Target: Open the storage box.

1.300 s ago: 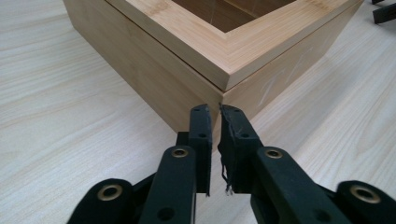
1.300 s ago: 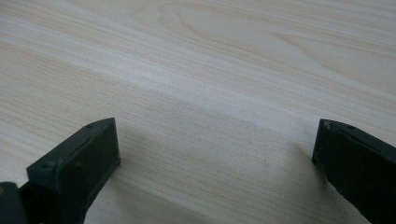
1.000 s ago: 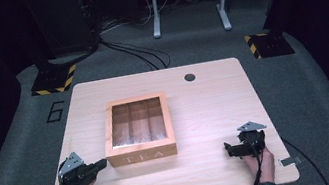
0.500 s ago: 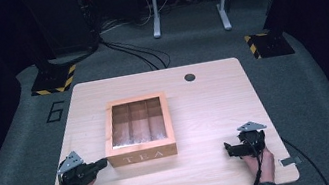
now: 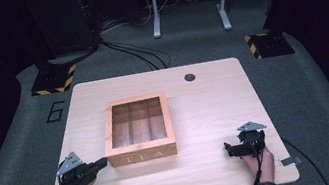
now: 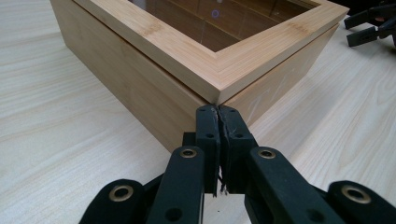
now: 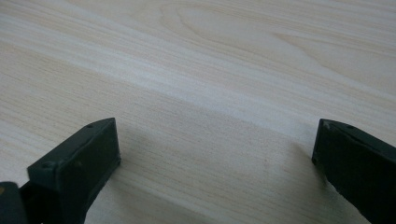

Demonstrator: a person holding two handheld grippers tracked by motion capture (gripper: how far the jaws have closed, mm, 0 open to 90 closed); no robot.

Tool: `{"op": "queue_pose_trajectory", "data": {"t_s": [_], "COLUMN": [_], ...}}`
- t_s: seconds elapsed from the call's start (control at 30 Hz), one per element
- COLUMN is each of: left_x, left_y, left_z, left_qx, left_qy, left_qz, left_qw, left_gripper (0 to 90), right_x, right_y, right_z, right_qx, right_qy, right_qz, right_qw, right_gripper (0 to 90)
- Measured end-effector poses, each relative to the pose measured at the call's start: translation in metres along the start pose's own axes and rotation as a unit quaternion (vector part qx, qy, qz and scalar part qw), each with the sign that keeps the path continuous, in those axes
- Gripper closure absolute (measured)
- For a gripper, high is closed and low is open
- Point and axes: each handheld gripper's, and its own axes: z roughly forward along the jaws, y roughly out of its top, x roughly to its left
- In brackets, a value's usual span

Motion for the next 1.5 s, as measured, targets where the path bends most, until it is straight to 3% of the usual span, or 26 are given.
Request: {"op": "queue_pose_trajectory", "data": {"t_s": [0.27, 0.4, 0.63, 0.83, 0.97, 1.5], "left_x": [0.001, 0.002, 0.004, 0.007, 0.01, 0.019], "left_y": [0.003, 0.003, 0.007, 0.013, 0.016, 0.033], "left_z": [-0.001, 0.0, 0.001, 0.004, 0.006, 0.005], "left_qx": [-0.009, -0.033, -0.054, -0.056, -0.058, -0.065], "left_qy": [0.003, 0.009, 0.011, 0.008, 0.003, 0.002], "left_qz": [0.005, 0.003, 0.014, 0.021, 0.011, 0.029], "left_qw": [0.9999, 0.9994, 0.9984, 0.9982, 0.9982, 0.9974], "left_gripper": [87.1, 87.1, 87.0, 86.8, 86.8, 86.0], "right_x": [0.0, 0.0, 0.0, 0.0, 0.0, 0.0], "right_y": [0.0, 0.0, 0.0, 0.0, 0.0, 0.0], "right_z": [0.0, 0.0, 0.0, 0.0, 0.0, 0.0], "right_qx": [0.001, 0.0, 0.0, 0.0, 0.0, 0.0], "right_qy": [0.0, 0.0, 0.0, 0.0, 0.0, 0.001], "right_qz": [0.0, 0.0, 0.0, 0.0, 0.0, 0.0], "right_qw": [1.0, 1.0, 1.0, 1.0, 1.0, 1.0], "right_gripper": [0.1, 0.1, 0.1, 0.1, 0.1, 0.2]}}
